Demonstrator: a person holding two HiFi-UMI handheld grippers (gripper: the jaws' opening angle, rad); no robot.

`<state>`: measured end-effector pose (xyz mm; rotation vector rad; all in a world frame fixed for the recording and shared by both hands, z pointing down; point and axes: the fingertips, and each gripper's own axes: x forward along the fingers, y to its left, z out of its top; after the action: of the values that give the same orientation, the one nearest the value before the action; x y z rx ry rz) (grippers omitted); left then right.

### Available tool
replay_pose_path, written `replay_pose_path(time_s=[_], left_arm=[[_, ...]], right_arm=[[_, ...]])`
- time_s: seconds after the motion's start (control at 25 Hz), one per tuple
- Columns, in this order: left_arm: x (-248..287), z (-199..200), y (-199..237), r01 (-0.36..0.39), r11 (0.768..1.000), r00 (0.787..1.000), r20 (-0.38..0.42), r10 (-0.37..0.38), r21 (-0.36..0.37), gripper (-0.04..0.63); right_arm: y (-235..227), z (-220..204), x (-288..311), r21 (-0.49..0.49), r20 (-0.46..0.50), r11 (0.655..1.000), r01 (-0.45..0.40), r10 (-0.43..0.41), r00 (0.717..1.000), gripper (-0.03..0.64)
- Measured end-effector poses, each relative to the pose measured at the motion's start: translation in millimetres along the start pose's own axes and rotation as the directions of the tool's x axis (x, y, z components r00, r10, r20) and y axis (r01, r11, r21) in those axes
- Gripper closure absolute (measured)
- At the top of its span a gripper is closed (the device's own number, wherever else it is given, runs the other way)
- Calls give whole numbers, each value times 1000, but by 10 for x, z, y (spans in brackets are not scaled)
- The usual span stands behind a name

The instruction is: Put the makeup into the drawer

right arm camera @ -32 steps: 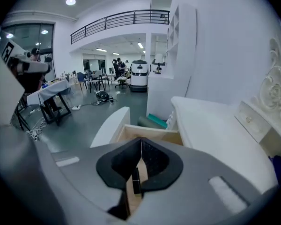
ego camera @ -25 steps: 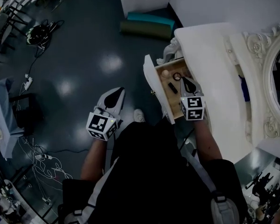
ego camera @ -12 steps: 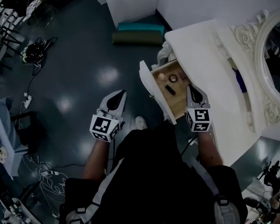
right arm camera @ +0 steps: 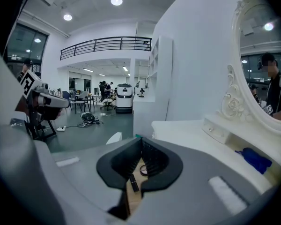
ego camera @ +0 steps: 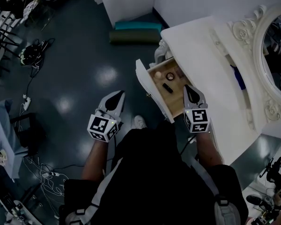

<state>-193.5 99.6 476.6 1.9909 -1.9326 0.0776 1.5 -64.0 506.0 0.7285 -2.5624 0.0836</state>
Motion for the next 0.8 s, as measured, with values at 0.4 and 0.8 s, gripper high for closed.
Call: replay_pose_path(time_s=[0.4,0.8], left_arm=[[360,-652,-246,87,993,979,-190,-70,83,591],[789,-1288,-428,163,980,927,-357,-112,117,591]], right_arm=[[-146,-15,-169,6,12,1000,-8,8,1000,617],[-456,-65,-415,38,-4,999,35,-35,999,617]])
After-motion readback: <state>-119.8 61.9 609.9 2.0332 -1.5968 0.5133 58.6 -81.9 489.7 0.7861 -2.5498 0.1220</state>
